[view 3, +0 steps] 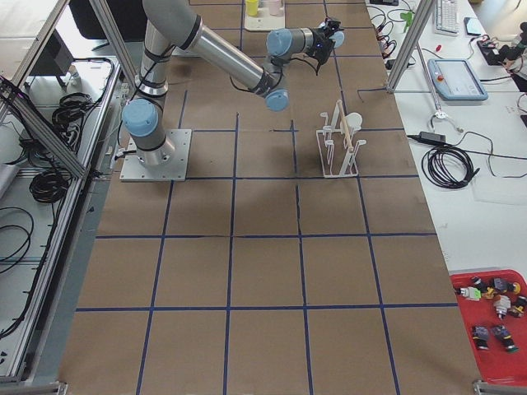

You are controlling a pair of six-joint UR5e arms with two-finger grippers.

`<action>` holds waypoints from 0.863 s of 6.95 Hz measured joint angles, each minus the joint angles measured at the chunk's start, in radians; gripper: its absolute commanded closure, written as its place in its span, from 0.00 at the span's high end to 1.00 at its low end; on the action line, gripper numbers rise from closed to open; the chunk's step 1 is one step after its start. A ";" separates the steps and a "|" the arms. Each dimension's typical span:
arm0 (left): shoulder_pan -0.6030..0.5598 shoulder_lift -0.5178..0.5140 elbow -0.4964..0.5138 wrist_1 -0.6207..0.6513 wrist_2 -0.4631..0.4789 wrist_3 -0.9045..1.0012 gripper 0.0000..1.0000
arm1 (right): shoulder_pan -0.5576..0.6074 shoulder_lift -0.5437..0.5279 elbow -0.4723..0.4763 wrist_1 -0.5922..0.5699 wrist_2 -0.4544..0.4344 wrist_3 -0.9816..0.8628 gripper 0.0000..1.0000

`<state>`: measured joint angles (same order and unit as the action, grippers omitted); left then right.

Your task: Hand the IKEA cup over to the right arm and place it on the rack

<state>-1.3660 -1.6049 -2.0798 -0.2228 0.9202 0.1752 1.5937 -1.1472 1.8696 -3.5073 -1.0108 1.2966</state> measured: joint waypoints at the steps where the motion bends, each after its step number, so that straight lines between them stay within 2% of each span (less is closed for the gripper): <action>1: 0.004 0.032 0.066 -0.199 0.081 0.002 0.99 | -0.030 0.000 0.002 -0.019 -0.012 -0.156 0.35; 4: -0.021 -0.007 0.368 -0.780 0.285 -0.006 0.99 | -0.129 0.002 0.008 -0.074 -0.069 -0.697 0.35; 6: -0.127 -0.083 0.580 -1.086 0.518 -0.024 0.99 | -0.212 0.022 0.009 -0.151 -0.073 -1.043 0.35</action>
<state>-1.4930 -1.6884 -1.4998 -1.3091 1.4385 0.1512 1.3822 -1.1252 1.8787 -3.6584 -1.0840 0.2540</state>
